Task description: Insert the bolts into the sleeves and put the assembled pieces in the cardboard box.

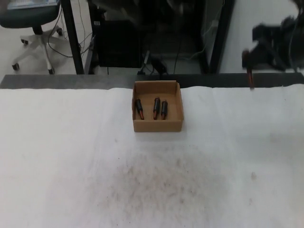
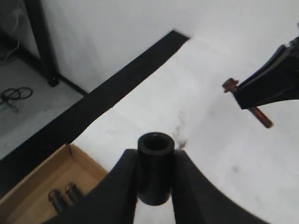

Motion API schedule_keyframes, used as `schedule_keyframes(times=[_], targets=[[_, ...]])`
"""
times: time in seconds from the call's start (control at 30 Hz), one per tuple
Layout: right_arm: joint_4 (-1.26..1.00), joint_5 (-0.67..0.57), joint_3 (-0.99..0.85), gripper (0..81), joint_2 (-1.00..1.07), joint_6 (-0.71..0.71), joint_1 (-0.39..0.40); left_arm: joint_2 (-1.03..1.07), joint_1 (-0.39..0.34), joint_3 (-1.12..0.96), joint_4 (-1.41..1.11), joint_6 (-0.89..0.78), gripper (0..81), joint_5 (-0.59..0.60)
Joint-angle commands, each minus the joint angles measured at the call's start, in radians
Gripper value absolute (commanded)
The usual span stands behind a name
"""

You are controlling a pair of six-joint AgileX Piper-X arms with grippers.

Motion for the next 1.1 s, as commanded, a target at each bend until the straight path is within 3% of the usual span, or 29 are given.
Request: schedule_keyframes(times=[0.0, 0.13, 0.23, 0.4, 0.47, 0.57, 0.73, 0.9, 1.07], targets=[[-0.106, -0.074, -0.005, 0.8, -0.048, 0.036, 0.002, -0.106, 0.025, 0.089, -0.042, -0.031, 0.2, 0.062], [-0.241, -0.145, -0.004, 0.8, -0.097, 0.146, 0.007, -0.257, 0.066, 0.326, -0.159, -0.14, 0.2, 0.069], [-0.327, -0.194, -0.004, 0.8, -0.125, 0.16, 0.037, -0.381, 0.08, 0.552, -0.407, -0.291, 0.2, 0.07], [-0.393, -0.266, -0.004, 0.8, -0.139, 0.155, 0.155, -0.51, 0.08, 0.877, -1.037, -0.412, 0.2, 0.072], [-0.412, -0.267, -0.004, 0.8, -0.139, 0.104, 0.229, -0.513, 0.08, 0.948, -1.166, -0.413, 0.2, 0.106], [-0.46, -0.24, -0.004, 0.8, -0.139, 0.047, 0.344, -0.513, 0.082, 0.992, -1.176, -0.413, 0.2, 0.195], [-0.614, -0.137, -0.004, 0.8, -0.139, 0.047, 0.47, -0.513, 0.082, 1.002, -1.158, -0.36, 0.2, 0.35], [-0.683, -0.133, -0.004, 0.8, -0.139, -0.056, 0.529, -0.513, 0.082, 1.002, -1.114, -0.321, 0.2, 0.389], [-0.664, -0.133, -0.003, 0.8, -0.139, -0.073, 0.537, -0.513, 0.082, 1.002, -1.061, -0.321, 0.2, 0.456]])
